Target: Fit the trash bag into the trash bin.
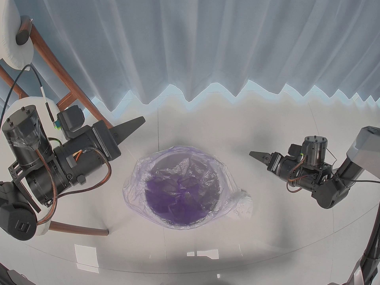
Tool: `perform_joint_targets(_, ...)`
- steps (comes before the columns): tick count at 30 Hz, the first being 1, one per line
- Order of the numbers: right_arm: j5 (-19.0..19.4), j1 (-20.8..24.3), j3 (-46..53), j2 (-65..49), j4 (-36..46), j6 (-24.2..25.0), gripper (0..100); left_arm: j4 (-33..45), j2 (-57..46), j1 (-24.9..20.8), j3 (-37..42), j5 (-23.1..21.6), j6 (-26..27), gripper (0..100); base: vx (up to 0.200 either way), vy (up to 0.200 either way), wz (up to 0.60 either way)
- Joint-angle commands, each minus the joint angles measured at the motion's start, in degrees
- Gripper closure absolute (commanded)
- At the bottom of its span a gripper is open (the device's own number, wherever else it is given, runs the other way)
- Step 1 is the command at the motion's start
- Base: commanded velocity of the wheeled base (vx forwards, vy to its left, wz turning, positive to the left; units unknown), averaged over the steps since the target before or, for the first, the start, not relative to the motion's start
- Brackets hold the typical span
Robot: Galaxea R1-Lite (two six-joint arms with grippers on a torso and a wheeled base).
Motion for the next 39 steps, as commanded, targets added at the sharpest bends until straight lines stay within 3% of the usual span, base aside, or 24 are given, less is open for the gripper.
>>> perform_joint_targets(1, 0.0, 0.3, 0.2, 5.7, -1.5, 0.0, 0, 0.0, 0.5, -0.3, 0.4, 0.0, 0.0, 100, 0.000, 0.000, 0.00)
perform_joint_targets(14, -0.2, 4.9, 2.1, 16.8, -14.7, 0.4, 0, 0.0, 0.7, -0.4, 0.6, -0.1, 0.0, 100, 0.000, 0.000, 0.00)
perform_joint_targets(37, -0.1, 7.5, -1.2, 19.3, -15.6, 3.2, 0, -0.7, 1.9, -0.7, 1.2, -0.1, 0.1, 100, 0.000, 0.000, 0.00)
perform_joint_targets(38, -0.1, 7.7, -1.2, 19.4, -15.6, 3.2, 100, -0.7, 1.9, -0.7, 1.2, -0.1, 0.1, 100, 0.000, 0.000, 0.00)
perform_joint_targets(39, -0.1, 8.0, -1.2, 19.6, -15.6, 3.2, 100, -0.7, 1.9, -0.7, 1.2, -0.1, 0.1, 100, 0.000, 0.000, 0.00)
